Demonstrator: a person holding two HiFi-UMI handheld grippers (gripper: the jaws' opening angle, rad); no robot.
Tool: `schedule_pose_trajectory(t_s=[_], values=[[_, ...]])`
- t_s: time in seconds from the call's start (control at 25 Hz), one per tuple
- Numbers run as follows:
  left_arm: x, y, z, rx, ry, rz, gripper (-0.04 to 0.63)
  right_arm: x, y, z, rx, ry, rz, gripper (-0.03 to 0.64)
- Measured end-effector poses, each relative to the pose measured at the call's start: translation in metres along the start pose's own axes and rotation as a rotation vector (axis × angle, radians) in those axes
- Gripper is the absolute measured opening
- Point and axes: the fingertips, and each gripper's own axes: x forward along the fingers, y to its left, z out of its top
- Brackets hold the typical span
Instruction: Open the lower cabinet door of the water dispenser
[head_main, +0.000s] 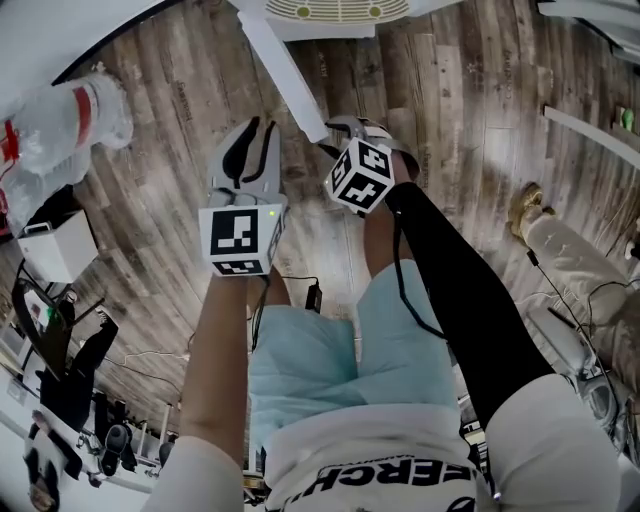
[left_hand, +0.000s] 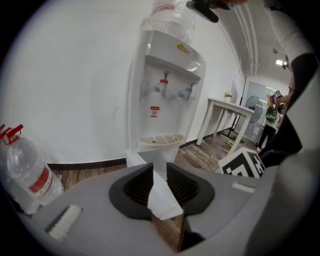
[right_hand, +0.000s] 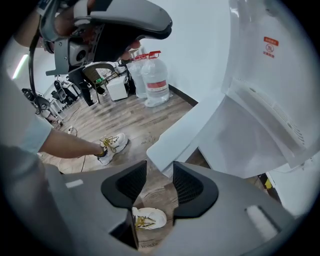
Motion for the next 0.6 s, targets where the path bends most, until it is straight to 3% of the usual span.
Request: schedule_pose_trajectory(t_s=[0.6], values=[[-0.037, 0.042, -0.023, -0.038, -0.002, 0.056, 0.087, 0.025, 0.037, 0.039, -0.082, 0.012, 0.042, 0.166]])
